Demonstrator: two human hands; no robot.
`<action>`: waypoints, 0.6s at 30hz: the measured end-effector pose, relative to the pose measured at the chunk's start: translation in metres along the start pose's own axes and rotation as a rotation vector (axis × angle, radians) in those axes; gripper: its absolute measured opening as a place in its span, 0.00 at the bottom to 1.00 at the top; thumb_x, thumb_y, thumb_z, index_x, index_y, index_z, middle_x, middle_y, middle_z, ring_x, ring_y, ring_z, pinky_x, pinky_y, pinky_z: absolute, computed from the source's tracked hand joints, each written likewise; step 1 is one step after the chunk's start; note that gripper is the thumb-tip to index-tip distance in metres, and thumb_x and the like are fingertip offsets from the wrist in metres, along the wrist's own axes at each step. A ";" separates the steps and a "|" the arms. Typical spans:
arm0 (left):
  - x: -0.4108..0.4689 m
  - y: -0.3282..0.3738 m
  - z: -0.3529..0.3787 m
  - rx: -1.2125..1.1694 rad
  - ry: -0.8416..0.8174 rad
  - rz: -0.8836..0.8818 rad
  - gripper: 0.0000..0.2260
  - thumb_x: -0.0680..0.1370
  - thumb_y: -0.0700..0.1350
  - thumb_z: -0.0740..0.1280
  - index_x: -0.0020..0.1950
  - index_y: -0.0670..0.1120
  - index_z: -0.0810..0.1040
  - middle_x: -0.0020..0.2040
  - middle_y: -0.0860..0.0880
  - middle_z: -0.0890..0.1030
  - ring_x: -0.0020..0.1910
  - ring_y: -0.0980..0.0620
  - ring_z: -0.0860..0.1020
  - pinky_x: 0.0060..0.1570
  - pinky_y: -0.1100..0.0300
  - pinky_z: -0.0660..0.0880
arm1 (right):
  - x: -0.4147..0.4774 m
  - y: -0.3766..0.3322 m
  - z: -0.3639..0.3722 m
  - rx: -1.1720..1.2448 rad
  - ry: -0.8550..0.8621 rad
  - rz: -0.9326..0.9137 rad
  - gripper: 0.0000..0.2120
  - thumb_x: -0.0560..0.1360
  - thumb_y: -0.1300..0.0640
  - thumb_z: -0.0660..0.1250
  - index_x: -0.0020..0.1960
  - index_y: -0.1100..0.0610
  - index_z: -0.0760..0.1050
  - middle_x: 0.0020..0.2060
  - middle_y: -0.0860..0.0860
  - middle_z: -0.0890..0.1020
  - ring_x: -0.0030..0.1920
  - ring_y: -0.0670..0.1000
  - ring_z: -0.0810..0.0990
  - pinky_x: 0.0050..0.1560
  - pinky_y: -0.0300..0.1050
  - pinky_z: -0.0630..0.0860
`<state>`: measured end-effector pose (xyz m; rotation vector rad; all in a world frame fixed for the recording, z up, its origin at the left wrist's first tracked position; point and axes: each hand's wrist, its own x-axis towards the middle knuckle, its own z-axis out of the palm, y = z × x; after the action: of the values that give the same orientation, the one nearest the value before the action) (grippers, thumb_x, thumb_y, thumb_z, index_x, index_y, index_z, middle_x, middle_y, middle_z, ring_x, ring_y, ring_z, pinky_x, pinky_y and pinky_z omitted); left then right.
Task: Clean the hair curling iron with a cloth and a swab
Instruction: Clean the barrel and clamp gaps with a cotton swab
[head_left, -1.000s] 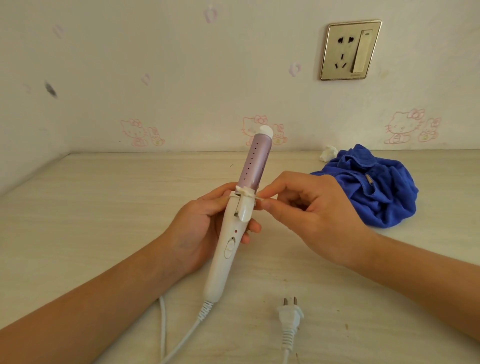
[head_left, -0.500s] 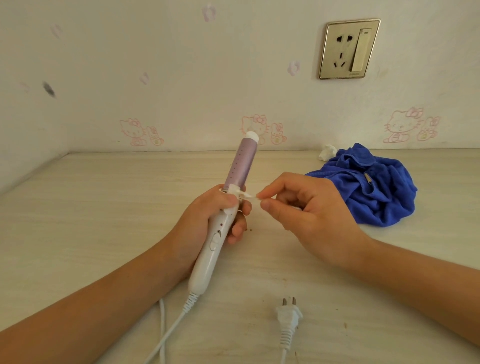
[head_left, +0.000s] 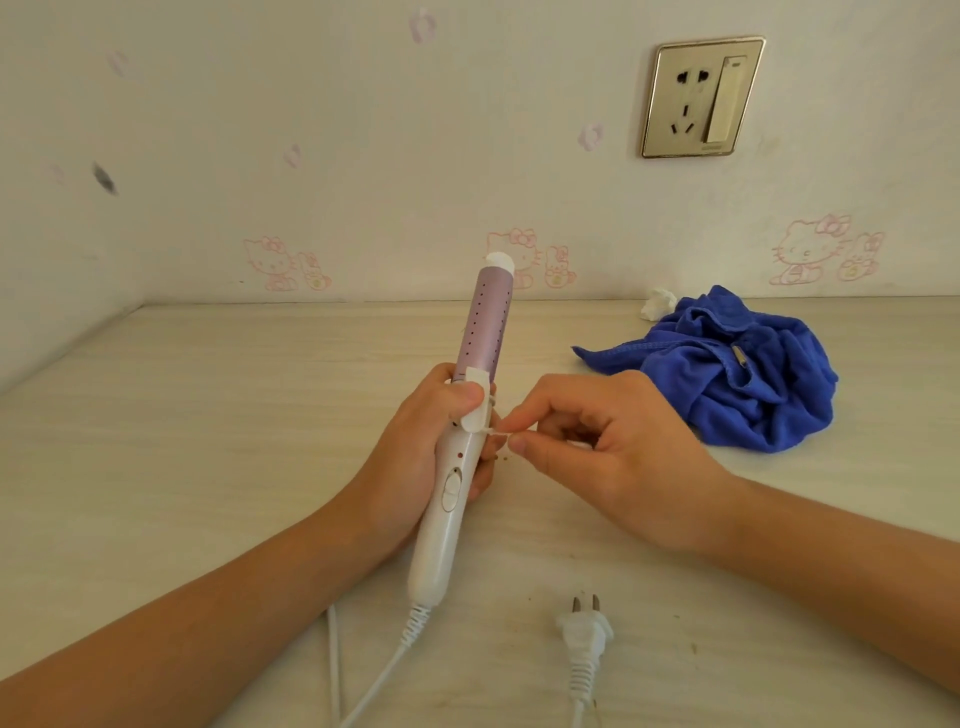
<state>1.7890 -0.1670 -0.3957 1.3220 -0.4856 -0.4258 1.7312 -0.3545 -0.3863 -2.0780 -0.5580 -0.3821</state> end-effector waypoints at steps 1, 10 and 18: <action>0.000 0.000 0.000 -0.009 -0.002 -0.003 0.18 0.71 0.55 0.66 0.52 0.44 0.71 0.34 0.44 0.74 0.24 0.51 0.71 0.24 0.61 0.71 | 0.001 0.000 0.000 -0.007 0.010 0.005 0.03 0.79 0.61 0.72 0.50 0.55 0.85 0.27 0.52 0.78 0.28 0.49 0.72 0.36 0.32 0.68; 0.003 -0.005 -0.002 0.002 0.014 -0.051 0.16 0.71 0.56 0.68 0.51 0.47 0.71 0.35 0.43 0.74 0.26 0.48 0.72 0.26 0.59 0.71 | 0.004 -0.003 0.006 -0.039 0.039 0.024 0.03 0.78 0.64 0.72 0.48 0.58 0.84 0.22 0.40 0.72 0.26 0.42 0.73 0.37 0.27 0.68; 0.004 -0.003 -0.001 -0.033 0.026 -0.058 0.19 0.70 0.55 0.68 0.54 0.46 0.71 0.35 0.44 0.74 0.26 0.48 0.73 0.26 0.59 0.72 | 0.006 -0.004 0.003 -0.027 0.029 0.093 0.02 0.78 0.60 0.73 0.46 0.55 0.83 0.22 0.44 0.73 0.26 0.44 0.72 0.38 0.30 0.70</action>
<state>1.7930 -0.1686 -0.3981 1.3104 -0.4171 -0.4626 1.7343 -0.3488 -0.3826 -2.1123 -0.4392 -0.3661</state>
